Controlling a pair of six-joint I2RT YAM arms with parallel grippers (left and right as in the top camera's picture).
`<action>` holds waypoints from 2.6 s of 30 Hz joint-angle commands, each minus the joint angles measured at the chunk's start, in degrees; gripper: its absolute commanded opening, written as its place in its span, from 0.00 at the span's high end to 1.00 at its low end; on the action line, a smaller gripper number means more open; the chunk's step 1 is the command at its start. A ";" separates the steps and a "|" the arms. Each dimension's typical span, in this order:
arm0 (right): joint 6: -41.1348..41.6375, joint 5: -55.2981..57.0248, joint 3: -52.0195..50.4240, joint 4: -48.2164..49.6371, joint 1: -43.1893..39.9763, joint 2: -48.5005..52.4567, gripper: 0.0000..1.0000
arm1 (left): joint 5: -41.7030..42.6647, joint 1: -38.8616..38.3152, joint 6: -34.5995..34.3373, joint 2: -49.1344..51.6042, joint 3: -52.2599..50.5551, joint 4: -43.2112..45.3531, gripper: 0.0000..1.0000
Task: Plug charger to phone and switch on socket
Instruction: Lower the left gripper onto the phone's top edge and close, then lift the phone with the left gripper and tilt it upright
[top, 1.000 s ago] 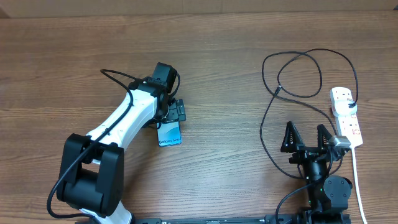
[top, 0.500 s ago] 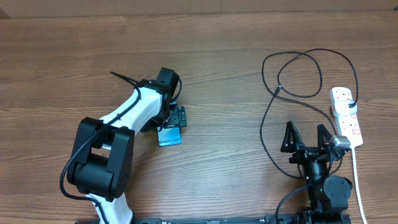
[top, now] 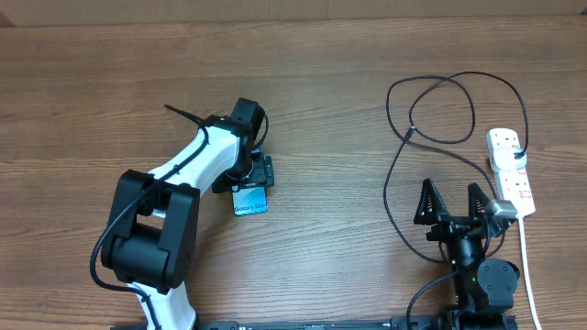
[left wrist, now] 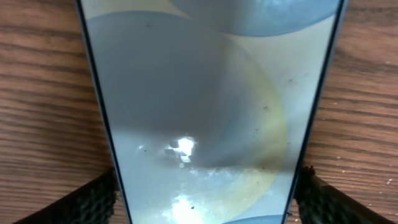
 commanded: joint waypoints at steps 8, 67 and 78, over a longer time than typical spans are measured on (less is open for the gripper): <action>-0.42 0.52 -0.61 0.37 -0.04 -0.37 0.00 | -0.59 0.15 0.68 4.48 -1.64 1.38 0.04; -0.42 0.50 -0.61 0.37 -0.04 -0.37 0.00 | 4.50 0.85 0.85 4.46 9.68 -10.19 0.45; -0.42 0.50 -0.61 0.37 -0.04 -0.37 0.00 | 9.73 0.87 0.87 4.46 14.38 -13.25 0.47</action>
